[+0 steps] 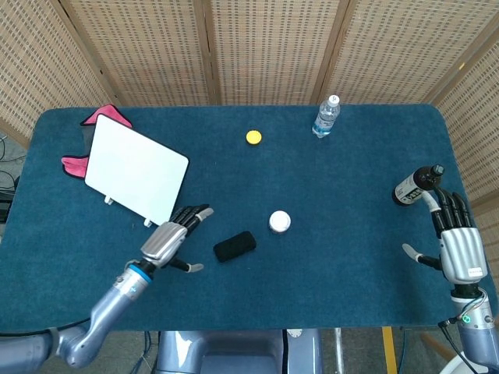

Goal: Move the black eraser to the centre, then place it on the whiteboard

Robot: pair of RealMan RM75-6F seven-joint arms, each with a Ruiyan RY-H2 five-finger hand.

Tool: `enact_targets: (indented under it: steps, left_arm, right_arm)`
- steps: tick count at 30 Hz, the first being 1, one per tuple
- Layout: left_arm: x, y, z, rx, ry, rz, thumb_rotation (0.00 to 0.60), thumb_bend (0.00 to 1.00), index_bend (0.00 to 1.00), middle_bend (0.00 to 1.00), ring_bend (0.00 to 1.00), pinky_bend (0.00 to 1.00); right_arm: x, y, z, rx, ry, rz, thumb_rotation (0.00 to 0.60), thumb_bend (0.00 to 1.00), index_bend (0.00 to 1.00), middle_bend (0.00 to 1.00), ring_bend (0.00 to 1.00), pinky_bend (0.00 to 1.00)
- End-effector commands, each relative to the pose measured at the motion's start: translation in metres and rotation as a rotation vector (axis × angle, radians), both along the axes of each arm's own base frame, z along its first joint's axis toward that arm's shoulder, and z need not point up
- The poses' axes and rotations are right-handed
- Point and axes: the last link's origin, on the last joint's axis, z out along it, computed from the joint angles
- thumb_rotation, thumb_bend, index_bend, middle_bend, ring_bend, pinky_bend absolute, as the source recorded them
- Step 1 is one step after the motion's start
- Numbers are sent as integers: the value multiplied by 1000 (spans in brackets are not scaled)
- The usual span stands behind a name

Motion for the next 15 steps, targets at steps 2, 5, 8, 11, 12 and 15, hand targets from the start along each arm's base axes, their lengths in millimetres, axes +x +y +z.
enact_targets:
  steps: [2, 5, 8, 11, 12, 15]
  left_arm:
    - [25, 4, -43, -21, 52, 17, 600, 0, 9, 0, 0, 0]
    - [30, 8, -54, 30, 100, 38, 600, 0, 39, 0, 0, 0]
    - [33, 15, -62, 47, 145, 66, 600, 0, 50, 0, 0, 0]
    - [33, 20, -69, 37, 164, 92, 600, 0, 50, 0, 0, 0]
    - [34, 22, -71, 31, 167, 100, 600, 0, 50, 0, 0, 0]
    - [35, 25, -79, 10, 166, 115, 600, 0, 50, 0, 0, 0]
  right_arm:
    - [1, -2, -2, 10, 2, 1, 600, 0, 0, 0, 0, 36]
    - [0, -2, -3, 15, 3, -3, 600, 0, 0, 0, 0, 35]
    - [2, -4, -3, 15, -1, 0, 600, 0, 0, 0, 0, 35]
    - [3, -4, -3, 16, -1, 2, 600, 0, 0, 0, 0, 36]
    - [4, -4, -4, 17, -1, 2, 600, 0, 0, 0, 0, 36]
    - [2, -3, -4, 20, 4, -5, 600, 0, 0, 0, 0, 36]
